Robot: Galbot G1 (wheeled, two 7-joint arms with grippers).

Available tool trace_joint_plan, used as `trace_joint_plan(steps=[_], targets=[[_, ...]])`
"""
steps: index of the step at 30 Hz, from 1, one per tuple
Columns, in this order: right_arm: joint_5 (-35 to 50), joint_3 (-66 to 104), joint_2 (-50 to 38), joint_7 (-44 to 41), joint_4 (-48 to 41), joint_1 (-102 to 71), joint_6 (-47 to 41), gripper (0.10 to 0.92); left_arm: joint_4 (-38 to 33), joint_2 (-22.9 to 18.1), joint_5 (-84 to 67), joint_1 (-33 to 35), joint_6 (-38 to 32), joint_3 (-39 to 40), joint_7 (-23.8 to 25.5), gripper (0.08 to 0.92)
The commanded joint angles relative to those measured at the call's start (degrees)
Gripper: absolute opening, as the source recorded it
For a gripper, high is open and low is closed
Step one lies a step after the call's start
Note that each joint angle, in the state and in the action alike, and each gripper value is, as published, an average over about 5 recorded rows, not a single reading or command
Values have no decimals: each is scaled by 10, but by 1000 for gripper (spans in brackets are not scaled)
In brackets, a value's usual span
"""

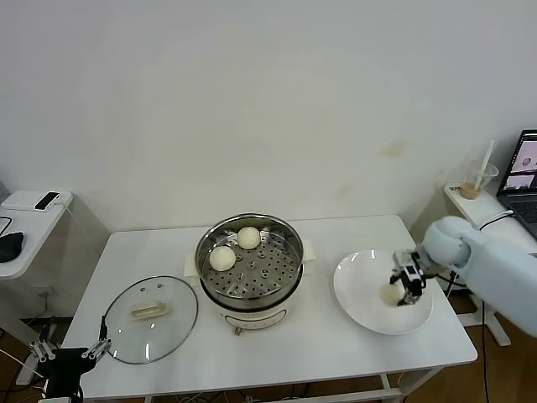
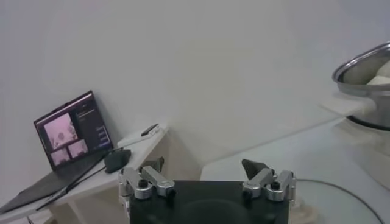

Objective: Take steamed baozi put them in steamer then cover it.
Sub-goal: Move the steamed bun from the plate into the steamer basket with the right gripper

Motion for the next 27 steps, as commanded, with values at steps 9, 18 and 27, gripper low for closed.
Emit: trace_joint_plan(steps=[9, 18, 27], targets=[[129, -126, 135, 3, 26, 297, -28, 594, -3, 0, 0, 4, 0, -2, 0, 823], [167, -167, 277, 38, -3, 312, -33, 597, -2, -3, -1, 9, -1, -13, -1, 823], [169, -223, 364, 64, -15, 272, 46, 598, -4, -10, -3, 12, 0, -31, -1, 823]])
